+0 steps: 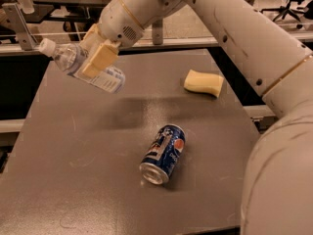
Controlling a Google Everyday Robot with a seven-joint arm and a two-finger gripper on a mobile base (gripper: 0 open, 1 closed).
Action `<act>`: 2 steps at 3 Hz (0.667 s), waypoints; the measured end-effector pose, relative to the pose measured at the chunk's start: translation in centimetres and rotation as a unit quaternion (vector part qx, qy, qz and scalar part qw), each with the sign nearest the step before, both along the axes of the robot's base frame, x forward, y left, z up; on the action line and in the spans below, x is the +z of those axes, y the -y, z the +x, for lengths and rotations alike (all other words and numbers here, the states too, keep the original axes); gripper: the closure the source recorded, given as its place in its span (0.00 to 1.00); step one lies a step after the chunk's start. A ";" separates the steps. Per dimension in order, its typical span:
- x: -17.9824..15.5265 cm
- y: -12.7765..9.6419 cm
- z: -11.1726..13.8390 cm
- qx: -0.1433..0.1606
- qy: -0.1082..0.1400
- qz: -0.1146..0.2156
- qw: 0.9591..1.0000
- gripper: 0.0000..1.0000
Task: Place blue plastic bottle upright
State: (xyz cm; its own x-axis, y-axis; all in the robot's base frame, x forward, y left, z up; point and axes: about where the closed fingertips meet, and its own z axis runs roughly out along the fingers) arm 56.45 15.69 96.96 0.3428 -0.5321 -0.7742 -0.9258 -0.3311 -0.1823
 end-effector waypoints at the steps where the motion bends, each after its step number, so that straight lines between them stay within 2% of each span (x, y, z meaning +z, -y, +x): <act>1: 0.0 -0.4 0.9 -0.037 -0.034 0.059 0.997 1.00; 2: -0.4 -0.4 2.0 -0.065 -0.064 0.114 0.989 1.00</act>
Offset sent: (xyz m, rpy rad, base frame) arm 0.0380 -0.0037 -0.0057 0.3636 0.1959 -0.2089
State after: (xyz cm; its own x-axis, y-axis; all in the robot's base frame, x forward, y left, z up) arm 58.46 16.12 96.57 0.1743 -0.3726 -0.9115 -0.9782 -0.1715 -0.1170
